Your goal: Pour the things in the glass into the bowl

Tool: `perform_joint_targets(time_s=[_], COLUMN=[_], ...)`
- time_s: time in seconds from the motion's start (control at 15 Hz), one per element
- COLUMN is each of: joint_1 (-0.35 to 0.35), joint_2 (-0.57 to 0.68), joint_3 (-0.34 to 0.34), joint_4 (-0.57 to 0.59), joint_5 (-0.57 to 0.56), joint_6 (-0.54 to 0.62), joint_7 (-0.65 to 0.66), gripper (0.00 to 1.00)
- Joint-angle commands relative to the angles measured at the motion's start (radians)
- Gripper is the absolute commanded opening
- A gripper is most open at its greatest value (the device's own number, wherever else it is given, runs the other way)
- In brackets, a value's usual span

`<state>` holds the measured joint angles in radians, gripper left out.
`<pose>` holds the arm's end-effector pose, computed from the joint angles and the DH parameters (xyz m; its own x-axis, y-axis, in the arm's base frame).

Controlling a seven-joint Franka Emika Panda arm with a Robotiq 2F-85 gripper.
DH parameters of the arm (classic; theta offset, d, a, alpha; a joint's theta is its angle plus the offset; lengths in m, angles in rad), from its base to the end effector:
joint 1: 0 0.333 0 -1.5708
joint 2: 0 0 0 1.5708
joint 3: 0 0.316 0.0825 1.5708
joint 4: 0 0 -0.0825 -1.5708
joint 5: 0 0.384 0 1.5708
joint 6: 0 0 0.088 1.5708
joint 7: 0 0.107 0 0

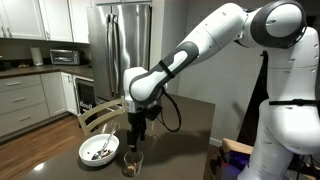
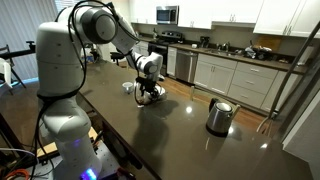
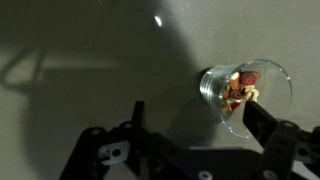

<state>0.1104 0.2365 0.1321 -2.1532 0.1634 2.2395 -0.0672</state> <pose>0.5311 0.1360 0.2793 0.9678 0.2049 -0.1465 0.1827 -0.9714 -0.1519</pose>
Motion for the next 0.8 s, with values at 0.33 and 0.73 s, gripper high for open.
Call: perform_joint_targets(time_s=[0.33,0.73], joint_1=[0.01,0.006], joint_2=[0.015,0.022], joint_3=[0.014,0.011], joint_4=[-0.044,-0.038], joint_5=[-0.001,-0.004], joint_6=[0.092,0.084], joint_7=[0.028,0.02], gripper=[0.72,0.31])
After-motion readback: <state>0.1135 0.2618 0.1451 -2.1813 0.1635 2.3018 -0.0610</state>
